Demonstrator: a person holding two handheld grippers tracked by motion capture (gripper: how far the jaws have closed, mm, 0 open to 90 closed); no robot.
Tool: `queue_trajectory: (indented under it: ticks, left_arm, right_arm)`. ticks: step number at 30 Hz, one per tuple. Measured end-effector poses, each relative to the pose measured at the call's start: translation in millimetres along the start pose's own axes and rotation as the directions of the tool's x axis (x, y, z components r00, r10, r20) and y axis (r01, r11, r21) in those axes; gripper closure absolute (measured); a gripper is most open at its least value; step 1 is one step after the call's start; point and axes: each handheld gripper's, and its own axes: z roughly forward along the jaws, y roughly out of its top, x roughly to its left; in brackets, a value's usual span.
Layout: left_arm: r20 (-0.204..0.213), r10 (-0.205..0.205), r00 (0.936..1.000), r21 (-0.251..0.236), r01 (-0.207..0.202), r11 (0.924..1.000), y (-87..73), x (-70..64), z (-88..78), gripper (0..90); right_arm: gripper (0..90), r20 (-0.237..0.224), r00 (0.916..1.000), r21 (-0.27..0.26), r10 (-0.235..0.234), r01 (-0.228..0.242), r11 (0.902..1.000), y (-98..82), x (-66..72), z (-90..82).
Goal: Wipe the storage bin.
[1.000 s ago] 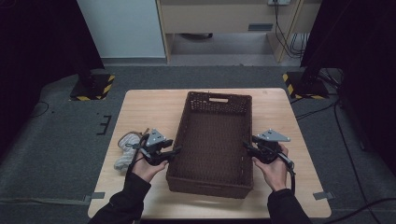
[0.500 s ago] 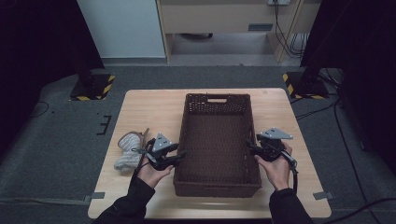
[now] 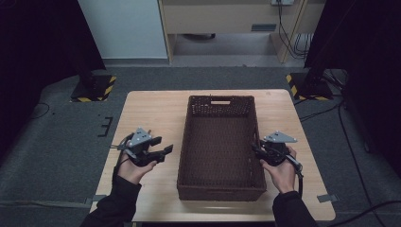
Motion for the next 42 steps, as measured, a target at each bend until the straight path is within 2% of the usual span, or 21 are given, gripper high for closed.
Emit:
queue_trajectory:
  ticks: [5, 8, 11, 21, 24, 30, 37, 40, 42]
  left_arm:
    - [-0.074, -0.040, 0.9965, 0.022, 0.042, 0.9989, -11.2, 28.6, -7.0, 37.9]
    - [-0.120, -0.057, 0.9912, 0.050, 0.063, 0.9968, -19.9, 44.1, -7.5, 37.0]
    - [-0.177, -0.061, 0.9823, 0.077, 0.075, 0.9942, -28.3, 58.2, -8.1, 35.8]
    - [-0.266, -0.077, 0.9609, 0.152, 0.121, 0.9809, -54.8, 90.1, -2.4, 33.0]
    - [-0.276, -0.072, 0.9584, 0.171, 0.122, 0.9777, -59.9, 95.0, 1.0, 32.7]
    - [-0.272, -0.080, 0.9588, 0.200, 0.138, 0.9699, -68.9, 99.0, 13.0, 29.3]
    - [-0.263, -0.087, 0.9607, 0.249, 0.155, 0.9560, -78.9, 98.7, 28.0, 29.0]
    - [-0.256, -0.071, 0.9641, 0.259, 0.139, 0.9558, -82.6, 96.7, 33.6, 29.4]
    - [-0.248, -0.065, 0.9667, 0.261, 0.131, 0.9565, -84.3, 95.1, 36.2, 34.1]
  right_arm:
    - [64.9, 0.000, 1.0000, -0.010, -0.004, 0.004, 0.9999, 0.0, -2.6, 1.8]
    - [64.4, -0.002, 1.0000, -0.015, 0.003, -0.003, 0.9999, -0.9, -2.5, 1.7]
    - [63.8, -0.004, 0.9999, -0.022, 0.012, -0.012, 0.9997, -1.5, -2.5, 1.5]
    - [59.8, 0.000, 1.0000, -0.025, 0.007, -0.007, 0.9997, -1.9, -3.0, 1.3]
    - [58.4, 0.000, 1.0000, -0.025, 0.009, -0.009, 0.9996, -1.9, -3.4, 1.3]
    - [57.1, -0.004, 0.9999, -0.021, 0.016, -0.016, 0.9997, -1.8, -3.6, 1.2]
    - [56.4, -0.005, 0.9999, -0.022, 0.014, -0.014, 0.9997, -1.9, -4.5, 1.6]
    - [56.2, -0.005, 0.9999, -0.022, 0.015, -0.016, 0.9996, -1.9, -4.7, 1.6]
    - [56.2, -0.004, 0.9999, -0.022, 0.015, -0.015, 0.9997, -1.8, -4.6, 1.6]
